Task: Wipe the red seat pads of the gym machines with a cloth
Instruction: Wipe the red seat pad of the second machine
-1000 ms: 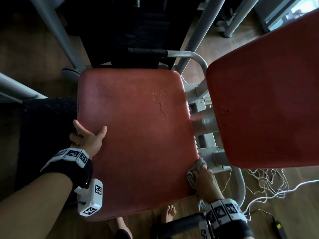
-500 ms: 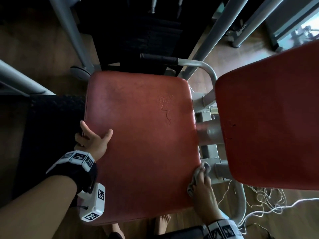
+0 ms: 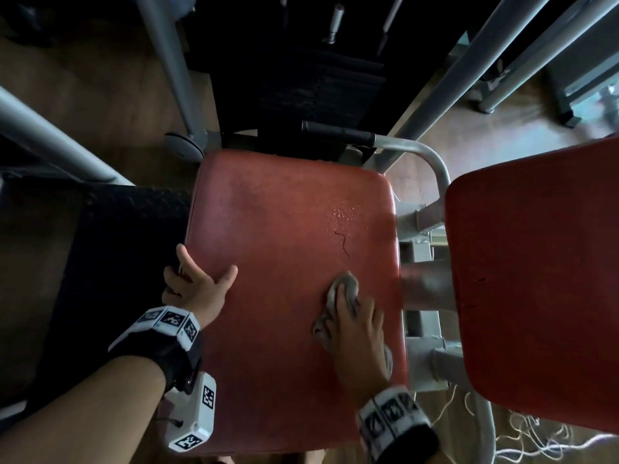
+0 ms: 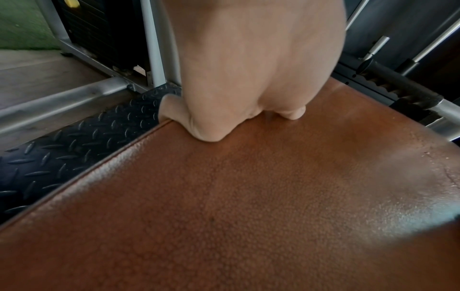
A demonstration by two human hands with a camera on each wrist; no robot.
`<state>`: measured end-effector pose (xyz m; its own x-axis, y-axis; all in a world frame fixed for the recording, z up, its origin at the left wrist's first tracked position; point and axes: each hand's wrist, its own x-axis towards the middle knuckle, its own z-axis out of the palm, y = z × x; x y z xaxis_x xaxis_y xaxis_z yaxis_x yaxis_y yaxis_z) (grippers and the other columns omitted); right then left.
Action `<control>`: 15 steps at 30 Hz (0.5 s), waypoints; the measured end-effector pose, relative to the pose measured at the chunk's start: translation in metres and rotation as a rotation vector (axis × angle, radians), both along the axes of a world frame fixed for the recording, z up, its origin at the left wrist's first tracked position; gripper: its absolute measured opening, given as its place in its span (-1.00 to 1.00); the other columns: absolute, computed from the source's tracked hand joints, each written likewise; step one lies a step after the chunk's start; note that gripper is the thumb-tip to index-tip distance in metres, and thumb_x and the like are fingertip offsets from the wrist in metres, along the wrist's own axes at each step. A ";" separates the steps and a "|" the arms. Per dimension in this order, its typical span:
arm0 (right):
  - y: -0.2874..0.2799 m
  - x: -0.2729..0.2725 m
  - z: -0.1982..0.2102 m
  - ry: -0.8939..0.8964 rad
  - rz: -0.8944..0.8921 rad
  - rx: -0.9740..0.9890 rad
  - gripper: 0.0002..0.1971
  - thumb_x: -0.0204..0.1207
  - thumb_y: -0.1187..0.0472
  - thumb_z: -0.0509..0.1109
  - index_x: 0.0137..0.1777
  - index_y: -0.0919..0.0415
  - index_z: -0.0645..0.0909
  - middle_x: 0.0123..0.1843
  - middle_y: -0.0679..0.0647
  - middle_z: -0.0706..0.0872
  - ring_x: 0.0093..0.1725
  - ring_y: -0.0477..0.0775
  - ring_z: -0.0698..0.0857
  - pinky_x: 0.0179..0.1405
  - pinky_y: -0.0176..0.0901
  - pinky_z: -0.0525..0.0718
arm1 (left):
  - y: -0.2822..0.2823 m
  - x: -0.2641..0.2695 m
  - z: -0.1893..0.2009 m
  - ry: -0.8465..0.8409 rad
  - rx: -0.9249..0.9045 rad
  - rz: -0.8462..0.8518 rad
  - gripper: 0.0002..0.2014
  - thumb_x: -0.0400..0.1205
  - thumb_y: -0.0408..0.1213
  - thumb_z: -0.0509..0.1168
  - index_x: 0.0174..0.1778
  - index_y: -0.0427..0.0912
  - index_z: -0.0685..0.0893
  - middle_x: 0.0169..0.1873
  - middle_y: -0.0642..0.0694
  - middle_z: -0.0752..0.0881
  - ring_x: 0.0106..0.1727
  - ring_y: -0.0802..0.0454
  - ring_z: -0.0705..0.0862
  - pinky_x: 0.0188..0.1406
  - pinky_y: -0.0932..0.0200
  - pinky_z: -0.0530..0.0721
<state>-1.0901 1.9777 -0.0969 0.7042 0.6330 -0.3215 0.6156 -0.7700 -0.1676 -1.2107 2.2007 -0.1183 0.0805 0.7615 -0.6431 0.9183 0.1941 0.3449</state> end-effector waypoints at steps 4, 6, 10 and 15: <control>-0.035 -0.020 -0.002 0.011 0.217 0.029 -0.30 0.59 -0.12 0.19 0.70 0.00 0.10 0.28 0.13 0.44 -0.01 0.09 0.47 -0.04 -0.03 0.68 | 0.001 0.000 -0.001 -0.001 -0.025 0.027 -0.01 0.51 0.34 0.21 0.62 0.18 -0.35 0.66 -0.21 -0.15 0.60 -0.43 0.01 0.55 -0.35 0.03; -0.029 0.003 -0.004 -0.025 0.192 0.059 -0.33 0.59 -0.06 0.28 0.68 0.00 0.18 0.22 0.12 0.43 -0.02 0.10 0.50 -0.08 -0.04 0.67 | 0.000 0.000 0.000 -0.006 -0.024 0.022 -0.01 0.51 0.34 0.21 0.63 0.17 -0.35 0.66 -0.22 -0.15 0.60 -0.44 0.01 0.55 -0.35 0.03; 0.009 0.055 -0.005 -0.101 -0.015 0.054 -0.39 0.65 -0.04 0.22 0.66 0.06 0.20 0.33 0.25 0.36 0.13 0.19 0.46 0.13 0.01 0.57 | 0.000 -0.001 0.001 -0.007 -0.028 0.016 0.00 0.51 0.35 0.20 0.62 0.17 -0.36 0.66 -0.23 -0.17 0.60 -0.44 0.01 0.56 -0.34 0.06; 0.014 0.025 -0.005 0.047 0.234 -0.030 -0.34 0.66 -0.06 0.13 0.70 0.03 0.00 0.47 0.19 0.26 0.29 0.18 0.39 0.24 -0.03 0.53 | 0.001 -0.002 0.000 -0.006 -0.043 0.007 0.00 0.50 0.37 0.19 0.61 0.20 -0.39 0.66 -0.23 -0.18 0.60 -0.43 0.00 0.56 -0.37 0.05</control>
<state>-1.0653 1.9913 -0.1023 0.5234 0.7669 -0.3714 0.7701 -0.6123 -0.1792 -1.2128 2.2018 -0.1179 0.0789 0.7340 -0.6746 0.9148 0.2156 0.3416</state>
